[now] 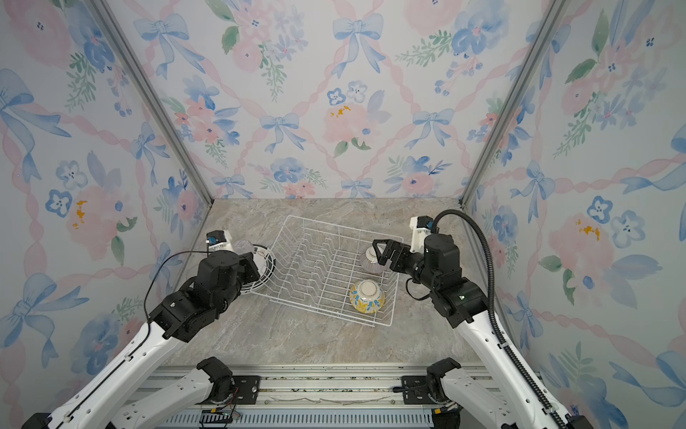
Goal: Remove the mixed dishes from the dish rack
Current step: 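Carry the clear cup with the left gripper toward the plate stack, then lower the clear cup onto the table beside the plates and release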
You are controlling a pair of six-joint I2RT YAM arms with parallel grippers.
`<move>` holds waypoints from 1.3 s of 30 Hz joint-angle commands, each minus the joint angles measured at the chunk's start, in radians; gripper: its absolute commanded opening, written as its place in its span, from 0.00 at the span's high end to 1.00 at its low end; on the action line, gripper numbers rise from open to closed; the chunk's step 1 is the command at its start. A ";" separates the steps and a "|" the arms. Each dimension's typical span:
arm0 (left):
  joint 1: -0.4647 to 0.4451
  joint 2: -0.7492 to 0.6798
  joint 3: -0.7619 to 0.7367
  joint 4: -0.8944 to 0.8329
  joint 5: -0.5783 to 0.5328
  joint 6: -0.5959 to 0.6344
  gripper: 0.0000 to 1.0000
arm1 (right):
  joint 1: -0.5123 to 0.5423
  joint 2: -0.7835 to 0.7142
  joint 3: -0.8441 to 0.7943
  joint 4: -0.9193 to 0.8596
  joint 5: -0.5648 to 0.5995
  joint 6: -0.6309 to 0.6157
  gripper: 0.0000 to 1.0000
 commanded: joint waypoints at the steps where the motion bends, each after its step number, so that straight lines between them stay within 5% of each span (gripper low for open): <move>1: 0.102 -0.038 0.005 -0.149 -0.045 -0.004 1.00 | -0.002 -0.012 -0.005 -0.055 0.005 -0.076 0.03; 13: 0.534 0.098 -0.107 -0.169 0.320 0.108 1.00 | -0.028 0.029 0.012 -0.106 -0.053 -0.164 0.03; 20: 0.547 0.350 -0.047 -0.172 0.372 0.173 1.00 | -0.054 0.027 0.027 -0.156 -0.021 -0.217 0.03; 39: 0.588 0.499 0.031 -0.176 0.421 0.322 0.97 | -0.118 0.098 0.047 -0.172 -0.081 -0.225 0.03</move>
